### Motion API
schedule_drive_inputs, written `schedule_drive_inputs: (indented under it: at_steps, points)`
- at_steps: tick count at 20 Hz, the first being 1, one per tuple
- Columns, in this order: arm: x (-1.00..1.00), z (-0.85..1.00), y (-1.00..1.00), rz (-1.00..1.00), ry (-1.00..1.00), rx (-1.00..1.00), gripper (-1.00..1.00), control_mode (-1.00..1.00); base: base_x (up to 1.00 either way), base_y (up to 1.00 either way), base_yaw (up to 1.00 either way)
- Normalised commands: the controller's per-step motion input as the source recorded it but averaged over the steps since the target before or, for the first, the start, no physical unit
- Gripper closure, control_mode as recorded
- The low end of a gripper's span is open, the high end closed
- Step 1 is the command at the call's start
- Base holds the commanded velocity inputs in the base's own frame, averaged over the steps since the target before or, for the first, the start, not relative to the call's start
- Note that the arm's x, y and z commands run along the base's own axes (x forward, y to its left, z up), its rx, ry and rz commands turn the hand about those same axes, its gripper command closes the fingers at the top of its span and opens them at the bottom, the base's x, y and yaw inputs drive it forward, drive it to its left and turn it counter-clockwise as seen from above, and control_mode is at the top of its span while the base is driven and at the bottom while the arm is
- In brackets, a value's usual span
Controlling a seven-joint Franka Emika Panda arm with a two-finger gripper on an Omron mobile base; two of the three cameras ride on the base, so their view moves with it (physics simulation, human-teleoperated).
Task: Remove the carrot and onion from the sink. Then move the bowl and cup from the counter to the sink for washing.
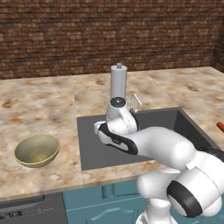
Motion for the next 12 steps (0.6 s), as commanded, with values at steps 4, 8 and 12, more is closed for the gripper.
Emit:
schedule_drive_inputs:
  at_steps: [4,8,12]
  points:
    - [0.06,0.00,0.36,0.00,0.00,0.12,1.00,-1.00,0.00,0.00,0.00]
    - [0.10,0.01,0.38,0.00,0.00,0.13,1.00,-1.00,0.00,0.00,0.00]
    - [0.08,0.00,0.42,0.00,0.00,0.09,1.00,-1.00,0.00,0.00,0.00]
